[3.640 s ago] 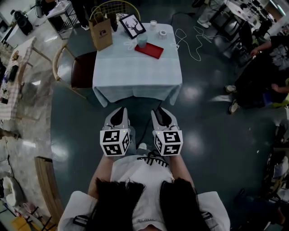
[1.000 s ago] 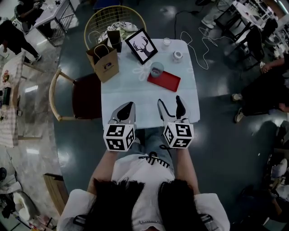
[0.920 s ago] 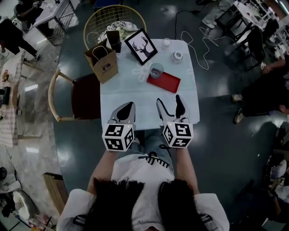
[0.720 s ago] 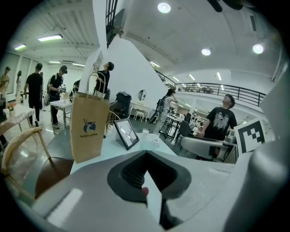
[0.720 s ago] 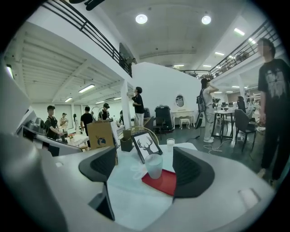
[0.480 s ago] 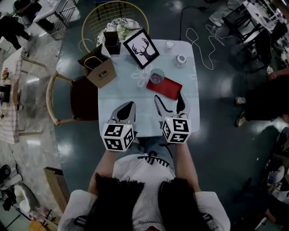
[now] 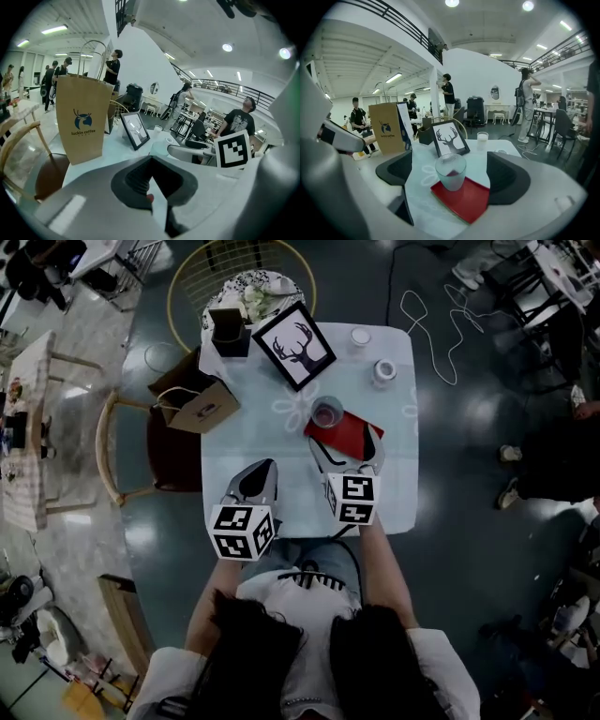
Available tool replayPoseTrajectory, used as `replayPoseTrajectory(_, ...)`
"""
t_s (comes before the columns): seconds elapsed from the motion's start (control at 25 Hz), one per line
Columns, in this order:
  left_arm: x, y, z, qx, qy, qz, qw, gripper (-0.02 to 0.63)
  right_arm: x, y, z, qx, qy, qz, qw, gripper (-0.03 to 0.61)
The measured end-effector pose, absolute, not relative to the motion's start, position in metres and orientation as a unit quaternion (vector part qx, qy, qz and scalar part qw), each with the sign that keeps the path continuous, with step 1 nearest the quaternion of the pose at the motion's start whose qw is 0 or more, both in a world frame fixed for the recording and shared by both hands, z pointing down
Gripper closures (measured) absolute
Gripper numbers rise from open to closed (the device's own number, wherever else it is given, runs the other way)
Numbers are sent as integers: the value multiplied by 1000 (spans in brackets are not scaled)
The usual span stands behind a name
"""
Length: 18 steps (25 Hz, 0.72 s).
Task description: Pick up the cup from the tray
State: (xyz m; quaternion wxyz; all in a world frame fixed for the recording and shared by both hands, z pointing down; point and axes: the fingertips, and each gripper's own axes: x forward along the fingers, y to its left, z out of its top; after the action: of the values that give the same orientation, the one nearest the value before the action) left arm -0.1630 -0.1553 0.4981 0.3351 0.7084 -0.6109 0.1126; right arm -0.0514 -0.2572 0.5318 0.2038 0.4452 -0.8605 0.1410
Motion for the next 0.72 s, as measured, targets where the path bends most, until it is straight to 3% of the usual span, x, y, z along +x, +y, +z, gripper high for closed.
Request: replayPoseTrajectory(0.72, -179, -187, 531, 672, -631, 144, 359, 614, -92, -307, 605, 400, -865, 170, 248, 76)
